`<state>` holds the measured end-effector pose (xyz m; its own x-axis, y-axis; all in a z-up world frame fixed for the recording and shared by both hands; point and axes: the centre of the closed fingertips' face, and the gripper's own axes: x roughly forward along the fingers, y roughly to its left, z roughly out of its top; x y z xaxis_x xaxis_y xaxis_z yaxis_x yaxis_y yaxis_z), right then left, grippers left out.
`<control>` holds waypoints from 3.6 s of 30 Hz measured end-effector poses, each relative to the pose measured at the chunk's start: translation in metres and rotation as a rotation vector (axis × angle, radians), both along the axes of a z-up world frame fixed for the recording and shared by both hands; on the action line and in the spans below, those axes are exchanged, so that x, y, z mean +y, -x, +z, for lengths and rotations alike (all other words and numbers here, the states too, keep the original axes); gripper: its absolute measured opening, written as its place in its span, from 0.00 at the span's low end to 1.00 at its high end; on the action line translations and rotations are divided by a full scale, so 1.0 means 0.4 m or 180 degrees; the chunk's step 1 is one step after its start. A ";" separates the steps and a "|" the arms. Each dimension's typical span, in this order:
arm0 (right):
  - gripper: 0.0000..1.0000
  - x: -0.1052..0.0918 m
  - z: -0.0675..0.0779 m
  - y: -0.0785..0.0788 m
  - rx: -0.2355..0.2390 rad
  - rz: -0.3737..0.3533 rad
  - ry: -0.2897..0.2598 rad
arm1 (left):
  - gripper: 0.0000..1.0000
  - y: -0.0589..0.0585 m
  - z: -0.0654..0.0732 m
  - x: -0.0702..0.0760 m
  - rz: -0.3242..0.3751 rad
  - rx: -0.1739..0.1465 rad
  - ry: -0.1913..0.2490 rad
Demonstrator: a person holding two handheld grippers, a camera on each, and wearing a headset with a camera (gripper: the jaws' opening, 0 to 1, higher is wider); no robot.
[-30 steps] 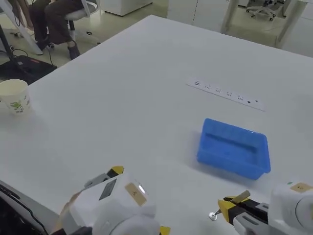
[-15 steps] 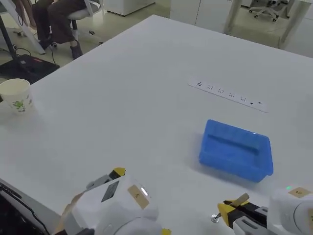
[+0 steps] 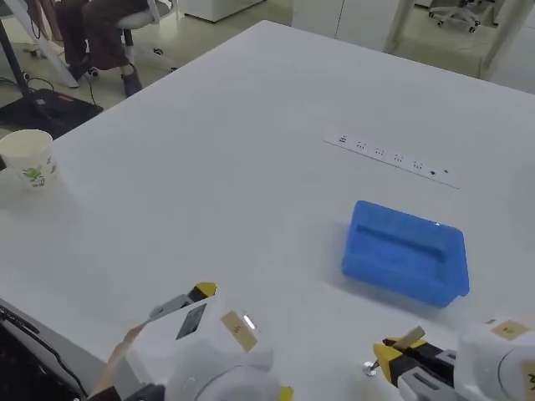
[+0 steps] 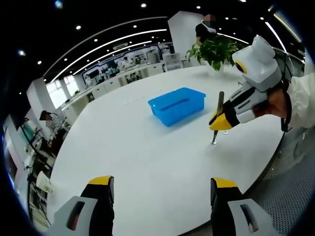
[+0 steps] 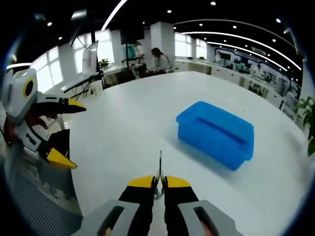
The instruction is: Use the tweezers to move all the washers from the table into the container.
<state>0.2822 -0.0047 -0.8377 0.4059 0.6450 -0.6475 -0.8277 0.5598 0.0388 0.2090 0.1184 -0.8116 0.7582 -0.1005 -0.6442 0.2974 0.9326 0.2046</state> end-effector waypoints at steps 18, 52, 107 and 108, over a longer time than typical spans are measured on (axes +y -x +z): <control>0.02 0.005 -0.001 -0.007 0.0007 -0.0034 -0.0048 | 0.81 0.001 0.001 0.002 0.0008 -0.0001 -0.0011; 0.01 -0.016 0.156 -0.076 -0.0028 -0.0276 -0.0320 | 0.80 0.006 -0.006 -0.015 -0.0133 0.0033 -0.0025; 0.02 0.056 0.080 -0.340 -0.0328 -0.0380 -0.0006 | 0.82 0.022 -0.036 -0.045 -0.0352 0.0263 -0.0071; 0.02 0.057 0.073 -0.341 -0.0330 -0.0364 0.0020 | 0.82 0.022 -0.036 -0.045 -0.0349 0.0262 -0.0067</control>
